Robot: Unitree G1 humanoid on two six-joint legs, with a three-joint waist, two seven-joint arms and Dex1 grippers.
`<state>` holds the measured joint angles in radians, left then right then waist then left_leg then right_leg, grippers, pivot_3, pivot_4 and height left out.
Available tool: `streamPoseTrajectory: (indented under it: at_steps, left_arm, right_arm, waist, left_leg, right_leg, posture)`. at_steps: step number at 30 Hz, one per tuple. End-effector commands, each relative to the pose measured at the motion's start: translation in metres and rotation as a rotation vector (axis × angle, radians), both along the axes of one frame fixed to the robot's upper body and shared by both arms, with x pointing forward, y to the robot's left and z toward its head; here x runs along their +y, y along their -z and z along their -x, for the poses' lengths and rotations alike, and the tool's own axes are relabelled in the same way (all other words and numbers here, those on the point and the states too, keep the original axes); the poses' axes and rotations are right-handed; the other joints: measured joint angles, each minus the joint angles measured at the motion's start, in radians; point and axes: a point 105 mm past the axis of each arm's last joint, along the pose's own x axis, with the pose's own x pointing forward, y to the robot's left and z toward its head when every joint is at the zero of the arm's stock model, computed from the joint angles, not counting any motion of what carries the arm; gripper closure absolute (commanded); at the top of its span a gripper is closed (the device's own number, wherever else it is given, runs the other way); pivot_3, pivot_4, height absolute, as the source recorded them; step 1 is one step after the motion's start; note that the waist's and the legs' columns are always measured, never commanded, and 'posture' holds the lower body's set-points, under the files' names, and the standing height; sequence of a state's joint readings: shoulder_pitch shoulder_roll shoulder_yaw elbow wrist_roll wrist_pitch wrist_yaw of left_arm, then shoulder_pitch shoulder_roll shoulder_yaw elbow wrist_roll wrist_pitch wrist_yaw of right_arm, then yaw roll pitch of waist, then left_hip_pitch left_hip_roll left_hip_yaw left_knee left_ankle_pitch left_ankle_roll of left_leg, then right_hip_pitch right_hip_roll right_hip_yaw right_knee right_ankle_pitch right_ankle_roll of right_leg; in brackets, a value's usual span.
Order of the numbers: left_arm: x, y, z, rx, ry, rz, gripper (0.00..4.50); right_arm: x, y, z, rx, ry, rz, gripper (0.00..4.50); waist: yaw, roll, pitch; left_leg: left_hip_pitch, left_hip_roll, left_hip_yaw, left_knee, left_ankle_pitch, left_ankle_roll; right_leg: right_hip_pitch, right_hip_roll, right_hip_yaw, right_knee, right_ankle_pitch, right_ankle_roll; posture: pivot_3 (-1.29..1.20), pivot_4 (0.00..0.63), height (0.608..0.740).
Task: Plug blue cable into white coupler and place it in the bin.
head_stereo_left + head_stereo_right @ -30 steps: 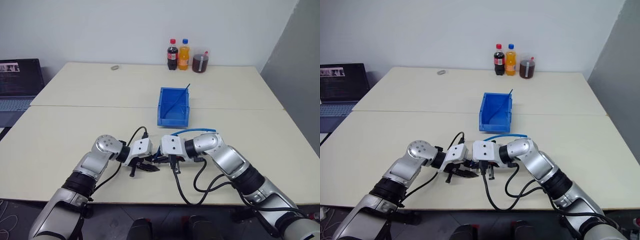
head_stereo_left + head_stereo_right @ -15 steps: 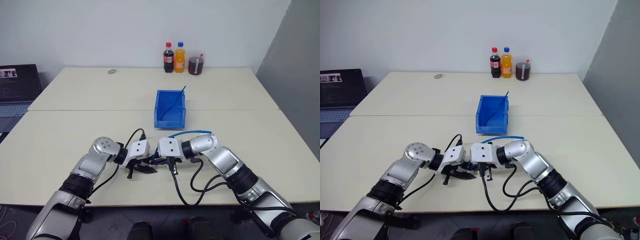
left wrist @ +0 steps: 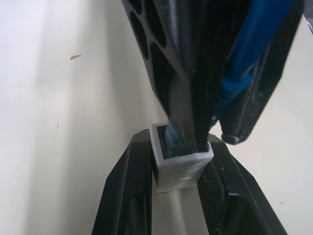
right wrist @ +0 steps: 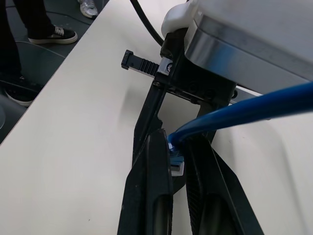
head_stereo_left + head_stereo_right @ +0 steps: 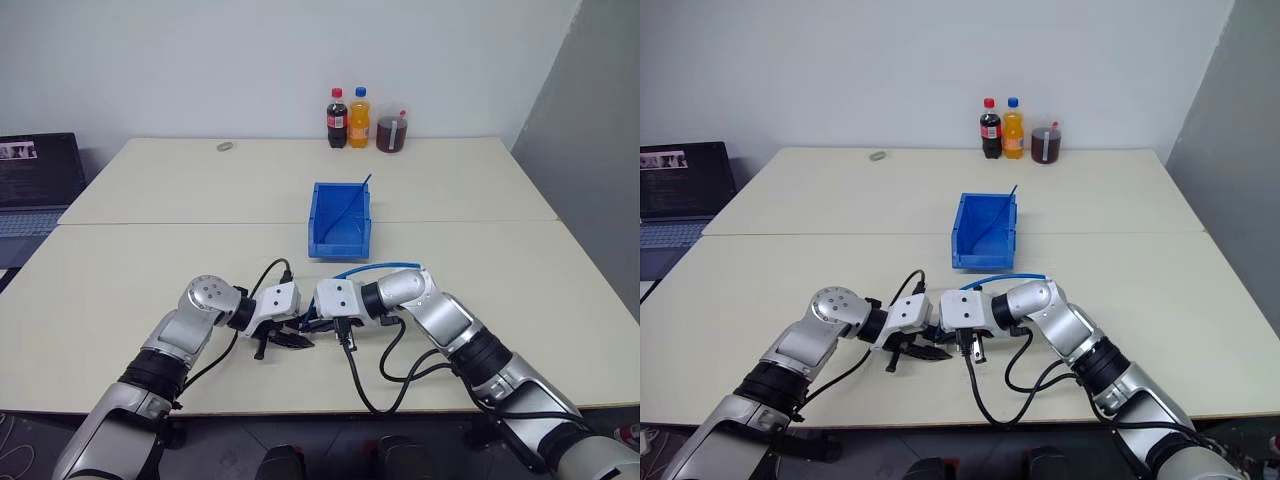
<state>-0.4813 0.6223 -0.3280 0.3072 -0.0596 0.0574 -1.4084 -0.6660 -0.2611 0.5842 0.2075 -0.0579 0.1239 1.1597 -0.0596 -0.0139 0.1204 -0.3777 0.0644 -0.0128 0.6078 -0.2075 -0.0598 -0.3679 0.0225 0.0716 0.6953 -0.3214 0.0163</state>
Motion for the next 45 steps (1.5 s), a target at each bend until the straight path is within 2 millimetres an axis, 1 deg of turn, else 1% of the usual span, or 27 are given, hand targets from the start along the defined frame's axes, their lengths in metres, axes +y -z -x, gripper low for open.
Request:
streamPoseTrajectory:
  at_steps: [1,8,10,12,16,21,23,24,25,29,32,35,36,37,41,43,45]
  left_arm:
    - [-0.015,-0.007,0.005,-0.021,0.075,0.038,3.6]
    - [-0.013,-0.007,0.006,-0.024,0.071,0.039,3.61]
    - [-0.012,-0.006,0.007,-0.024,0.069,0.038,3.62]
    - [-0.011,-0.005,0.007,-0.029,0.059,0.041,3.62]
    - [-0.008,-0.005,0.004,-0.067,0.01,0.058,3.62]
    - [-0.004,-0.007,0.005,-0.064,-0.027,0.086,3.62]
    - [-0.002,-0.009,0.004,-0.074,-0.048,0.095,2.95]
    - [-0.001,-0.01,0.004,-0.083,-0.058,0.103,2.87]
    - [-0.001,-0.011,0.003,-0.088,-0.064,0.108,2.6]
    - [0.002,-0.018,0.005,-0.106,-0.074,0.129,1.81]
    - [0.004,-0.027,0.004,-0.124,-0.113,0.171,1.1]
    - [0.004,-0.042,0.003,-0.158,-0.161,0.235,0.5]
    - [0.004,-0.047,0.003,-0.173,-0.177,0.253,0.21]
    - [0.004,-0.05,0.002,-0.186,-0.188,0.263,0.05]
    - [0.008,-0.066,0.0,-0.228,-0.243,0.308,0.0]
    - [0.013,-0.075,-0.001,-0.231,-0.277,0.328,0.0]
    - [0.017,-0.082,-0.005,-0.256,-0.313,0.337,0.0]
  right_arm:
    - [-0.024,0.091,0.035,0.301,-0.033,0.307,4.42]
    - [-0.026,0.096,0.037,0.318,-0.019,0.305,4.42]
    - [-0.025,0.093,0.034,0.304,-0.004,0.282,4.42]
    - [-0.024,0.081,0.025,0.248,0.028,0.223,4.42]
    - [-0.024,0.057,0.008,0.17,0.094,0.11,4.42]
    - [-0.026,0.031,0.004,0.133,0.135,0.011,4.42]
    - [-0.028,0.02,0.005,0.126,0.149,-0.028,4.42]
    - [-0.028,0.015,0.005,0.124,0.157,-0.044,4.42]
    - [-0.029,0.013,0.005,0.125,0.163,-0.053,4.42]
    - [-0.03,0.003,0.005,0.127,0.194,-0.083,4.42]
    - [-0.032,-0.006,0.004,0.127,0.218,-0.118,4.42]
    - [-0.035,-0.02,0.001,0.125,0.257,-0.17,4.42]
    - [-0.037,-0.025,0.0,0.125,0.273,-0.19,4.42]
    - [-0.039,-0.03,-0.001,0.123,0.285,-0.205,4.42]
    - [-0.047,-0.055,-0.007,0.112,0.347,-0.287,4.43]
    - [-0.056,-0.079,-0.013,0.13,0.407,-0.374,4.43]
    - [-0.066,-0.096,-0.021,0.145,0.466,-0.437,4.43]
  waist:
    - [0.0,0.0,0.0]
    - [-0.001,0.002,-0.003]
    - [-0.001,0.003,-0.004]
    - [-0.001,0.003,-0.005]
    - [-0.001,0.004,-0.003]
    - [0.001,0.001,0.01]
    - [0.003,-0.001,0.014]
    - [0.003,-0.001,0.015]
    - [0.004,-0.002,0.016]
    - [0.005,-0.002,0.021]
    - [0.004,-0.004,0.03]
    - [0.005,-0.006,0.039]
    - [0.005,-0.007,0.041]
    - [0.005,-0.007,0.043]
    - [0.009,-0.012,0.052]
    - [0.009,-0.015,0.055]
    - [0.01,-0.015,0.056]
  left_leg:
    - [0.0,0.0,0.0,0.0,0.0,0.0]
    - [0.002,0.0,0.0,-0.002,-0.001,0.001]
    - [0.002,0.0,0.0,-0.002,-0.001,0.001]
    - [0.002,0.0,0.0,-0.003,-0.002,0.0]
    - [0.002,0.0,-0.001,-0.003,-0.002,0.0]
    - [-0.002,0.0,-0.002,-0.003,-0.002,0.0]
    - [-0.006,0.0,-0.002,-0.003,-0.002,0.0]
    - [-0.007,0.0,-0.002,-0.003,-0.002,0.0]
    - [-0.009,0.0,-0.002,-0.003,-0.002,0.0]
    - [-0.018,0.0,-0.004,-0.003,-0.002,0.0]
    - [-0.02,0.0,-0.004,-0.003,-0.002,0.0]
    - [-0.023,0.0,-0.005,-0.003,-0.002,0.0]
    - [-0.024,0.0,-0.005,-0.003,-0.002,0.0]
    - [-0.024,0.0,-0.006,-0.003,-0.002,-0.001]
    - [-0.026,-0.001,-0.006,-0.002,-0.002,-0.001]
    - [-0.027,-0.001,-0.006,-0.002,-0.002,-0.001]
    - [-0.034,-0.001,-0.007,0.001,-0.002,-0.001]
  right_leg:
    - [0.0,0.0,0.0,0.0,0.0,0.0]
    - [0.0,0.0,0.0,0.0,-0.002,-0.001]
    - [0.0,0.0,0.0,0.0,-0.002,-0.001]
    - [0.0,0.0,0.001,-0.001,-0.004,-0.004]
    - [0.0,0.0,0.001,-0.001,-0.004,-0.004]
    - [-0.001,-0.001,0.001,-0.002,-0.004,-0.004]
    - [-0.001,-0.001,0.001,-0.002,-0.003,0.0]
    - [-0.001,-0.001,0.0,-0.002,-0.002,0.001]
    - [-0.002,-0.001,0.0,-0.003,-0.002,0.001]
    - [-0.007,-0.001,-0.002,-0.006,-0.002,0.001]
    - [-0.009,-0.001,-0.002,-0.007,-0.002,0.001]
    - [-0.011,-0.001,-0.003,-0.007,-0.001,0.001]
    - [-0.012,-0.001,-0.003,-0.007,-0.001,0.001]
    - [-0.012,-0.001,-0.003,-0.007,-0.001,0.001]
    - [-0.013,-0.003,-0.004,-0.008,-0.001,0.002]
    - [-0.013,-0.003,-0.004,-0.008,-0.001,0.002]
    - [-0.02,-0.003,-0.005,-0.007,-0.001,0.002]
  posture:
    - [0.0,0.15,0.74]
    - [0.0,0.15,0.74]
    - [0.0,0.15,0.74]
    - [0.0,0.15,0.74]
    - [0.0,0.15,0.74]
    - [0.0,0.15,0.74]
    - [0.0,0.15,0.74]
    - [0.0,0.15,0.74]
    - [0.0,0.15,0.74]
    - [0.0,0.15,0.74]
    - [0.0,0.15,0.74]
    - [0.0,0.15,0.74]
    - [0.0,0.15,0.74]
    - [0.0,0.15,0.74]
    - [0.0,0.15,0.74]
    - [0.0,0.15,0.74]
    - [0.0,0.15,0.74]
